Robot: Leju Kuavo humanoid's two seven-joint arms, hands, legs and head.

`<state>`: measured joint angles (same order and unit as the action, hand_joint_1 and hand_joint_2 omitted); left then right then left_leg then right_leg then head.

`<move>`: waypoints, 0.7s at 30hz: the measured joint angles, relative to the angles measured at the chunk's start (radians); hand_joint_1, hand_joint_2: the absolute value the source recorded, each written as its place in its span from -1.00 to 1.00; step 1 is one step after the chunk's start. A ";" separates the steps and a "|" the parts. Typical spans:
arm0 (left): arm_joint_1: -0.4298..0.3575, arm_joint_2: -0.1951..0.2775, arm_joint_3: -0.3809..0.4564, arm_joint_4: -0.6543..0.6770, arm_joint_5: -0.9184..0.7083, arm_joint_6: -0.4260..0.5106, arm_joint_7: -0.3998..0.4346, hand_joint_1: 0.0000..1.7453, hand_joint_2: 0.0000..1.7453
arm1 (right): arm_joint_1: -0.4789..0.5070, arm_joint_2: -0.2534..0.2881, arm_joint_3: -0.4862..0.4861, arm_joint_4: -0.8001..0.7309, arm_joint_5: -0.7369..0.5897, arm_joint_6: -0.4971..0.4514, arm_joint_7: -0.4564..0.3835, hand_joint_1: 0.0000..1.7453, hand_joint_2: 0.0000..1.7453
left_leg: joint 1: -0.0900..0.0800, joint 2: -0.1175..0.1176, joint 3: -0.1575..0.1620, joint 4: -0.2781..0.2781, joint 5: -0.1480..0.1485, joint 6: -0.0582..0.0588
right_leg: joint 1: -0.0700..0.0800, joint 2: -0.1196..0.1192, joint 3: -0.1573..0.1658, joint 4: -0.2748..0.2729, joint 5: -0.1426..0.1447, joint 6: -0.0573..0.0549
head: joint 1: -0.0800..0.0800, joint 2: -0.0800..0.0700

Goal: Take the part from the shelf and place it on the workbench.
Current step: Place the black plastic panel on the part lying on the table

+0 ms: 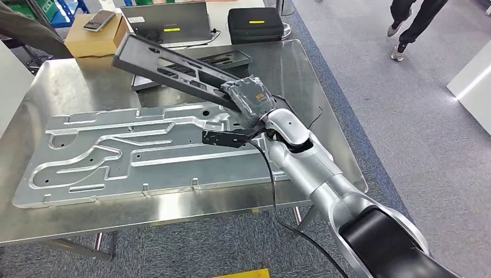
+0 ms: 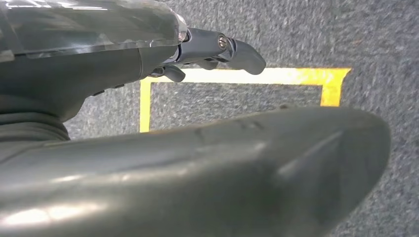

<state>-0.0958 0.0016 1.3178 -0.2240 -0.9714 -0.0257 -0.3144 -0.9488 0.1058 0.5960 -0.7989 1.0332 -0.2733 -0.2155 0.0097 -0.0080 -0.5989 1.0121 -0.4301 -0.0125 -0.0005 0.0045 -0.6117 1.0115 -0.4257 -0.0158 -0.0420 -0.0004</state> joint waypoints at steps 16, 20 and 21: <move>-0.002 0.007 -0.027 0.000 -0.034 -0.010 -0.027 -1.00 -1.00 | -0.004 0.088 0.166 0.362 0.203 -0.005 -0.012 0.94 1.00 | 0.007 0.002 -0.018 0.000 0.021 0.016 | 0.005 0.002 0.023 0.020 -0.044 0.015 | 0.000 0.000; -0.008 0.008 -0.034 0.000 -0.038 0.000 -0.038 -1.00 -1.00 | 0.017 0.087 0.168 0.394 0.205 -0.061 -0.022 0.94 1.00 | 0.009 0.003 -0.013 -0.004 0.018 0.029 | -0.001 0.001 -0.094 0.247 -0.149 0.033 | 0.000 0.000; -0.009 0.008 -0.037 0.000 -0.040 0.004 -0.041 -1.00 -1.00 | 0.027 0.087 0.168 0.401 0.206 -0.072 -0.024 0.94 1.00 | 0.009 0.003 -0.012 -0.004 0.017 0.030 | -0.003 0.001 -0.121 0.290 -0.156 0.034 | 0.000 0.000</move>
<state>-0.1044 0.0095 1.2813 -0.2239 -1.0110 -0.0218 -0.3558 -0.9220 0.1925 0.7638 -0.3982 1.2387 -0.3448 -0.2399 0.0188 -0.0048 -0.6107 1.0081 -0.4129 0.0173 -0.0031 0.0052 -0.7324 1.3018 -0.5813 0.0181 -0.0420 -0.0004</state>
